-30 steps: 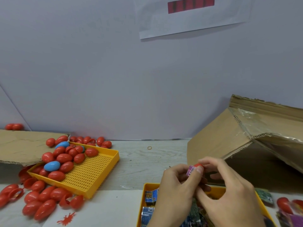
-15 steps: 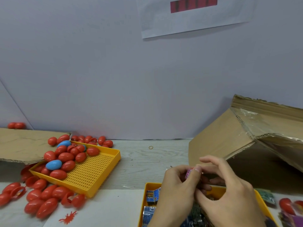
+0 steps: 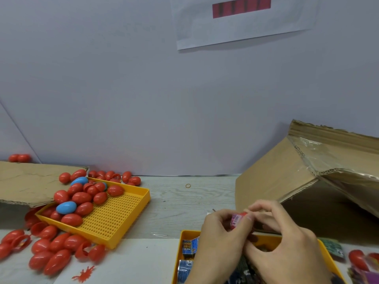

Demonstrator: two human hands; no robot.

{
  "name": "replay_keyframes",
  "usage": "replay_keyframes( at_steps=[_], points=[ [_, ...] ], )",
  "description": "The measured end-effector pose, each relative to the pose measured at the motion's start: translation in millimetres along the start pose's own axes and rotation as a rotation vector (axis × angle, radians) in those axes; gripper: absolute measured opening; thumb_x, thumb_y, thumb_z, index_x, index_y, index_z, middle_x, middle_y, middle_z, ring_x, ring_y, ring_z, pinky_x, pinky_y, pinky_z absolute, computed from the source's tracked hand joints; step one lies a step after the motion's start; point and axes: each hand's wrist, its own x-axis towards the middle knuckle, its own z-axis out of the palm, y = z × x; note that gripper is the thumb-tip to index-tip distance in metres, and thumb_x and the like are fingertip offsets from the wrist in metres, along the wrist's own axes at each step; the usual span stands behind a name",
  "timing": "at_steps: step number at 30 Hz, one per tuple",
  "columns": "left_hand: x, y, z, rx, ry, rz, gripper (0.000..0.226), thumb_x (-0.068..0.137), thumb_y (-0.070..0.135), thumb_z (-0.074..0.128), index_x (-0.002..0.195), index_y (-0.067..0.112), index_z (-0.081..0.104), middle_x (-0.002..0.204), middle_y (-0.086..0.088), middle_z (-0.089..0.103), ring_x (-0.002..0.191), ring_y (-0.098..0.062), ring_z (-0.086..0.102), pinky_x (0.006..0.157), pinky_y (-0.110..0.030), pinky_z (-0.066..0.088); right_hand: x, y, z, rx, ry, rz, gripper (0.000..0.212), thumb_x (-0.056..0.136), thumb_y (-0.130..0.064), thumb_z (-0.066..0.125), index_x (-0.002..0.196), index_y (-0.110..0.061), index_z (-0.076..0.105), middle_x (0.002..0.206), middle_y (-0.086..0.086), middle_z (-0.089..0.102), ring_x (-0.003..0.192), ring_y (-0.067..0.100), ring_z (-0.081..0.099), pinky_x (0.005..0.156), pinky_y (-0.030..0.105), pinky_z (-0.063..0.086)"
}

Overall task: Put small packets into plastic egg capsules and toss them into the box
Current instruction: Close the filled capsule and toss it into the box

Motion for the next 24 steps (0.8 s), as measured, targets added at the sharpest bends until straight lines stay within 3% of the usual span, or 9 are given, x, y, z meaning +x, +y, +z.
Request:
replay_keyframes(
  at_steps=[2,6,9,16,20,24],
  points=[
    [-1,1,-1,0.043,-0.023,0.032,0.023,0.093,0.033,0.065,0.090,0.012,0.076,0.081,-0.008,0.076,0.077,-0.018,0.073,0.077,-0.034,0.060,0,0,0,-0.015,0.018,-0.006,0.058,0.054,-0.031,0.088,0.096,-0.047,0.051,0.085,-0.036,0.066,0.089,-0.019,0.059,0.072,0.003,0.048],
    [0,5,1,-0.090,-0.064,0.007,0.032,0.100,0.025,0.054,0.089,0.002,0.073,0.075,-0.012,0.073,0.065,-0.018,0.070,0.063,-0.026,0.057,0,-1,-1,-0.024,0.066,-0.044,0.055,0.052,-0.026,0.088,0.092,-0.043,0.055,0.082,-0.032,0.068,0.076,-0.015,0.064,0.066,0.010,0.051],
    [0,6,2,-0.168,-0.097,-0.036,0.037,0.102,0.027,0.049,0.091,-0.001,0.071,0.076,-0.013,0.073,0.066,-0.019,0.070,0.063,-0.025,0.058,-1,0,-2,-0.029,0.082,-0.048,0.055,0.050,-0.027,0.090,0.091,-0.043,0.057,0.077,-0.027,0.069,0.070,-0.010,0.065,0.062,0.014,0.053],
    [-5,15,7,-0.491,-0.143,-0.186,0.049,0.104,0.031,0.038,0.097,-0.010,0.063,0.075,-0.026,0.071,0.060,-0.027,0.071,0.053,-0.027,0.058,-3,-2,-2,0.036,0.078,-0.061,0.062,0.053,-0.023,0.092,0.101,-0.044,0.061,0.096,-0.019,0.069,0.091,-0.010,0.062,0.072,-0.003,0.041],
    [-6,18,7,-0.598,-0.180,-0.247,0.055,0.104,0.035,0.035,0.092,-0.010,0.065,0.075,-0.027,0.070,0.058,-0.029,0.070,0.049,-0.029,0.057,-2,-4,0,0.049,0.117,-0.076,0.064,0.052,-0.021,0.093,0.103,-0.043,0.061,0.096,-0.015,0.067,0.085,-0.010,0.062,0.067,-0.004,0.041],
    [-5,16,3,-0.625,-0.197,-0.299,0.053,0.105,0.028,0.035,0.092,-0.012,0.067,0.078,-0.031,0.069,0.061,-0.034,0.071,0.052,-0.033,0.059,-2,-1,1,-0.012,0.153,-0.072,0.068,0.055,-0.017,0.092,0.103,-0.050,0.055,0.095,-0.016,0.063,0.078,0.000,0.062,0.058,0.006,0.045]
  ],
)
